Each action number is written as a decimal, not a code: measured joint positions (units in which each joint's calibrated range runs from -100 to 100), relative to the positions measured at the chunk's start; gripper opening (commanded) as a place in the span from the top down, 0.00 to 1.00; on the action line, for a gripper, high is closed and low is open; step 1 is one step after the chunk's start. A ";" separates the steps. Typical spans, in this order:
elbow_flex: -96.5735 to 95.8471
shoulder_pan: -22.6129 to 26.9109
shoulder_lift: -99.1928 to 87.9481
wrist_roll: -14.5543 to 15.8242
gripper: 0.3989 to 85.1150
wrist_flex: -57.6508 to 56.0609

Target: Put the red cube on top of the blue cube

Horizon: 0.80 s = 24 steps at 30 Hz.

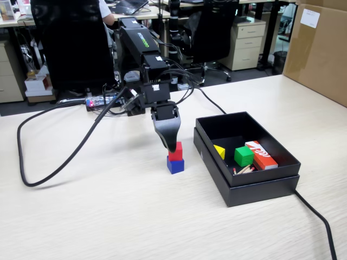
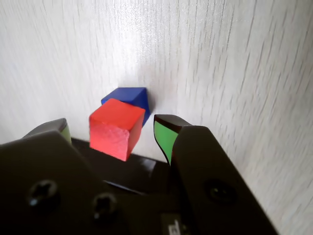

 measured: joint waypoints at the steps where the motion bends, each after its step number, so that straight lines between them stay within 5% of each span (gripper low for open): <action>1: 0.09 0.00 0.00 0.00 0.55 -0.08; 12: 4.20 0.29 -15.79 -0.10 0.52 -4.26; 24: -31.58 -3.27 -57.48 -4.44 0.47 -4.03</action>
